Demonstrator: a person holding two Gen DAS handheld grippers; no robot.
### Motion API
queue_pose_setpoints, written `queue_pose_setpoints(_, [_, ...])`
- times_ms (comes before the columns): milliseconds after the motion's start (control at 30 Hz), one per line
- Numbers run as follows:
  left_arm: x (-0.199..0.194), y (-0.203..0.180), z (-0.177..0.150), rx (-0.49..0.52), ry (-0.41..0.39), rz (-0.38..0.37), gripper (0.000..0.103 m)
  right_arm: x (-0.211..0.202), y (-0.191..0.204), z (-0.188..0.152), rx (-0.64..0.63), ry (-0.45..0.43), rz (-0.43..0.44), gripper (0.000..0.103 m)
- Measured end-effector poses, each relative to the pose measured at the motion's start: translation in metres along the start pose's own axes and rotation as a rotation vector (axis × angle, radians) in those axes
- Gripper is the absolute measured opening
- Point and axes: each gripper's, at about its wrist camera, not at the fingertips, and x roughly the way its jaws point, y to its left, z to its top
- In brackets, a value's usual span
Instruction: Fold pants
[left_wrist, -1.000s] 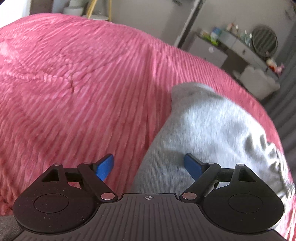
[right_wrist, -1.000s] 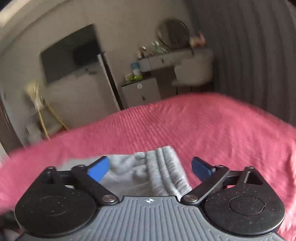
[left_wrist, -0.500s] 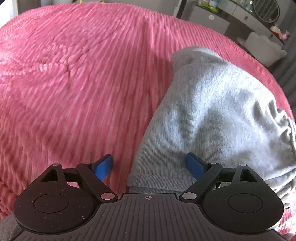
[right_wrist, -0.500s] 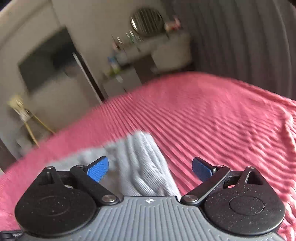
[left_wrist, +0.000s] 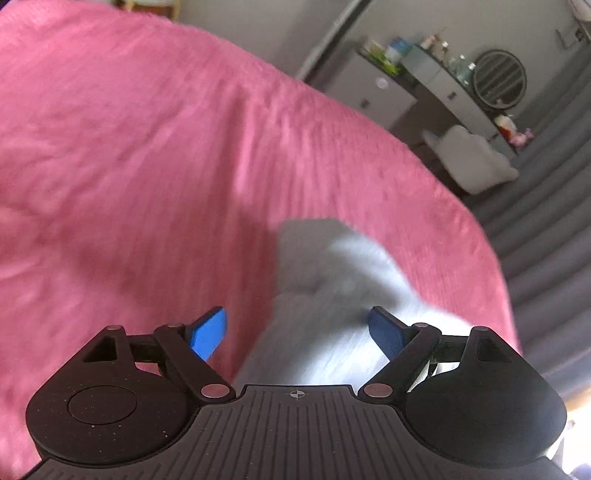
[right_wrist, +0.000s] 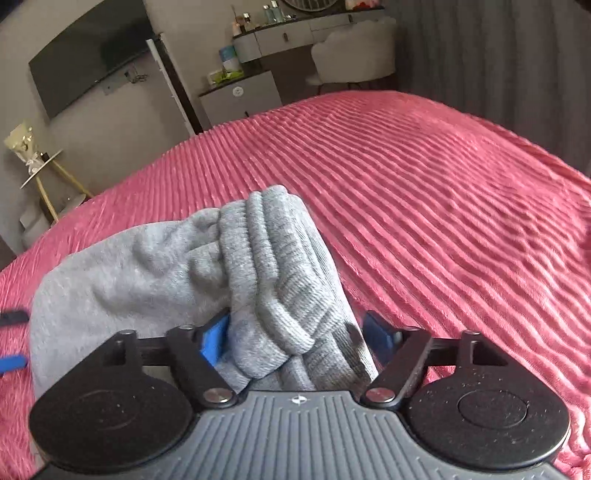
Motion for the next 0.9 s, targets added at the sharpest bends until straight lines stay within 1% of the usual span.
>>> queue_pose_setpoints(33, [0.013, 0.001, 0.009, -0.009, 0.043, -0.011, 0.088, 0.002, -0.002, 0.001, 0.021, 0.009, 0.001, 0.086])
queue_pose_setpoints(100, [0.043, 0.005, 0.022, -0.040, 0.146, -0.020, 0.087, 0.005, -0.008, 0.000, 0.055, 0.024, 0.008, 0.089])
queue_pose_setpoints(133, [0.056, 0.009, 0.028, -0.060, 0.189, -0.052, 0.086, 0.003, -0.007, -0.002, 0.064, 0.026, 0.016, 0.089])
queue_pose_setpoints(167, [0.068, 0.013, 0.033, -0.085, 0.235, -0.103, 0.079, 0.004, -0.006, -0.003, 0.062, 0.025, 0.018, 0.089])
queue_pose_setpoints(200, [0.077, 0.018, 0.036, -0.122, 0.260, -0.142, 0.075, 0.006, -0.004, -0.004, 0.053, 0.024, 0.015, 0.090])
queue_pose_setpoints(233, [0.081, 0.022, 0.039, -0.147, 0.256, -0.154, 0.072, 0.012, -0.003, -0.005, 0.040, 0.025, 0.013, 0.090])
queue_pose_setpoints(267, [0.083, 0.023, 0.039, -0.140, 0.241, -0.169, 0.066, 0.016, -0.001, -0.004, 0.030, 0.028, 0.012, 0.090])
queue_pose_setpoints(300, [0.080, 0.022, 0.038, -0.106, 0.210, -0.182, 0.062, 0.016, 0.000, -0.005, 0.025, 0.029, 0.012, 0.090])
queue_pose_setpoints(333, [0.075, 0.019, 0.036, -0.051, 0.163, -0.193, 0.055, 0.020, 0.000, -0.004, 0.023, 0.029, 0.015, 0.091])
queue_pose_setpoints(367, [0.070, 0.017, 0.032, -0.016, 0.121, -0.202, 0.052, 0.020, -0.001, -0.005, 0.021, 0.027, 0.015, 0.092])
queue_pose_setpoints(400, [0.065, 0.015, 0.026, 0.018, 0.079, -0.204, 0.052, 0.022, 0.000, -0.005, 0.020, 0.028, 0.015, 0.093])
queue_pose_setpoints(433, [0.060, 0.012, 0.020, 0.054, 0.031, -0.187, 0.052, 0.022, 0.000, -0.006, 0.019, 0.029, 0.014, 0.094])
queue_pose_setpoints(467, [0.057, 0.007, 0.016, 0.089, -0.006, -0.175, 0.052, 0.023, 0.001, -0.006, 0.016, 0.031, 0.012, 0.095])
queue_pose_setpoints(500, [0.054, 0.001, 0.009, 0.149, -0.043, -0.150, 0.054, 0.024, 0.002, -0.007, 0.011, 0.034, 0.011, 0.096])
queue_pose_setpoints(533, [0.052, -0.004, 0.004, 0.195, -0.069, -0.096, 0.062, 0.024, 0.003, -0.007, 0.007, 0.035, 0.009, 0.096])
queue_pose_setpoints(567, [0.050, -0.009, 0.001, 0.217, -0.088, -0.049, 0.073, 0.024, 0.003, -0.007, 0.004, 0.035, 0.009, 0.096])
queue_pose_setpoints(633, [0.041, -0.019, -0.005, 0.246, -0.130, 0.044, 0.085, 0.024, 0.002, -0.007, 0.011, 0.038, 0.014, 0.097])
queue_pose_setpoints(667, [0.036, -0.022, -0.006, 0.249, -0.130, 0.071, 0.086, 0.024, 0.001, -0.007, 0.015, 0.040, 0.016, 0.097])
queue_pose_setpoints(800, [0.024, -0.023, -0.014, 0.230, -0.042, 0.065, 0.087, 0.026, -0.001, -0.005, 0.028, 0.053, 0.022, 0.097])
queue_pose_setpoints(900, [0.014, -0.020, -0.024, 0.238, -0.026, 0.074, 0.088, 0.025, -0.002, -0.002, 0.040, 0.070, 0.031, 0.097])
